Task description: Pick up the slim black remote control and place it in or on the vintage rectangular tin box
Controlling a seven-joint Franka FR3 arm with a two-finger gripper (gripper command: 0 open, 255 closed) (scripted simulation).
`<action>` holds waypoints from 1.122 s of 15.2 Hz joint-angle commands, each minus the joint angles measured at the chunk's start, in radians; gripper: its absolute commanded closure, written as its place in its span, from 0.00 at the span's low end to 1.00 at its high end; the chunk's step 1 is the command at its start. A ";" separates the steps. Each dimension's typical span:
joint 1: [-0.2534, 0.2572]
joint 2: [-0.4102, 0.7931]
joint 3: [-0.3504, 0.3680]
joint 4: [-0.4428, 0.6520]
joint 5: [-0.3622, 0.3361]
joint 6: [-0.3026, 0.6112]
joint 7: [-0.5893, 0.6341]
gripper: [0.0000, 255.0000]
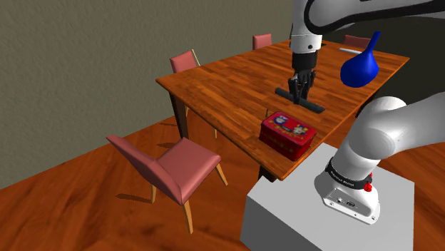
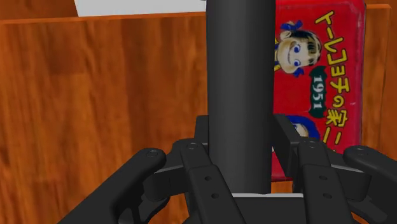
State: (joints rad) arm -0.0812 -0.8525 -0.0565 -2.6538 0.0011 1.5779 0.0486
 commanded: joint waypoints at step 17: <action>0.073 -0.078 0.126 -0.197 0.131 0.125 0.111 1.00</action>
State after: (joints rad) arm -0.0084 -0.9318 0.0701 -2.8480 0.1320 1.6984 0.1602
